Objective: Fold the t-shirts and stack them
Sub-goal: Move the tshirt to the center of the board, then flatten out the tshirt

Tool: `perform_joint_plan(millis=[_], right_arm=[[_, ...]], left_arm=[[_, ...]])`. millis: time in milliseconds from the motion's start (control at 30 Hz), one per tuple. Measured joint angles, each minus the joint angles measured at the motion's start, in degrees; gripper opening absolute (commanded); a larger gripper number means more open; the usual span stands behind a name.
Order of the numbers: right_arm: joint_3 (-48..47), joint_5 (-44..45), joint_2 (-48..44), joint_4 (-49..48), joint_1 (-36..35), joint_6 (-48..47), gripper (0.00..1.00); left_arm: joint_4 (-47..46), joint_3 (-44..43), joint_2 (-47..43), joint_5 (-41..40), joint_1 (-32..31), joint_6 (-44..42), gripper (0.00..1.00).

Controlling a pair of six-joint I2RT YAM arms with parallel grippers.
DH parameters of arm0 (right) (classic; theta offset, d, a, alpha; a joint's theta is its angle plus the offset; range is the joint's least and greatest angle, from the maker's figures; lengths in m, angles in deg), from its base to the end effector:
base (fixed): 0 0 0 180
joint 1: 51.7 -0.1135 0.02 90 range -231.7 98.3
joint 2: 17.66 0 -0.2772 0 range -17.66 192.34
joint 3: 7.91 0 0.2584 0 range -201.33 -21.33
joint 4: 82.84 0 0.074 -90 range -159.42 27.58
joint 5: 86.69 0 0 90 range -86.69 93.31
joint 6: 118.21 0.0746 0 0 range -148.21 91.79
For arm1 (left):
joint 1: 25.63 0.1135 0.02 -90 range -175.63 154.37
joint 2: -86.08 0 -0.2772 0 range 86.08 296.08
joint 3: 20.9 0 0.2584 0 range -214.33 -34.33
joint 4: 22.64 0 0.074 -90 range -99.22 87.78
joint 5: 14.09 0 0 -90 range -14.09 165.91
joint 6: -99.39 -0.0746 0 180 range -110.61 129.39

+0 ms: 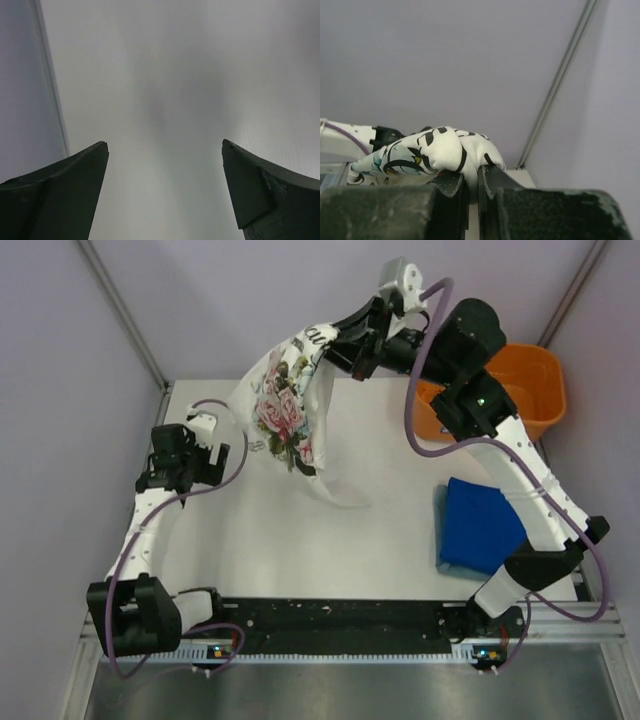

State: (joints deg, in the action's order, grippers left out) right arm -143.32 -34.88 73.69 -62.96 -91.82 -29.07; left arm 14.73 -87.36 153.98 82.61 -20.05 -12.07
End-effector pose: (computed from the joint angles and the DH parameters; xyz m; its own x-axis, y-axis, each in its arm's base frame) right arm 0.2251 0.2500 0.6246 0.3273 0.2603 -0.9084 -0.9330 0.2415 -0.2669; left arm 0.2889 0.0195 0.2710 -0.5828 0.3081 -0.7520 0.2225 0.9505 0.2170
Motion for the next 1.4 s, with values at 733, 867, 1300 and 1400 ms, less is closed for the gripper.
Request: perform_joint_plan(millis=[733,867,1300,1400], right_arm=[[28.5,35.8,20.0,23.1,8.2,2.4,0.0],[29.0,34.1,22.1,25.8,15.0,8.0,0.0],[31.0,31.3,22.0,26.2,17.0,12.0,0.0],[31.9,31.2,21.3,26.2,17.0,12.0,0.0]], left_arm=[[12.6,-8.4,2.8,5.8,-5.3,-10.6,0.87],[17.7,-2.6,2.5,10.2,-18.0,-15.7,0.89],[21.8,14.8,0.2,13.1,-47.5,-23.6,0.91],[18.3,15.4,5.0,10.5,-49.0,-23.1,0.34]])
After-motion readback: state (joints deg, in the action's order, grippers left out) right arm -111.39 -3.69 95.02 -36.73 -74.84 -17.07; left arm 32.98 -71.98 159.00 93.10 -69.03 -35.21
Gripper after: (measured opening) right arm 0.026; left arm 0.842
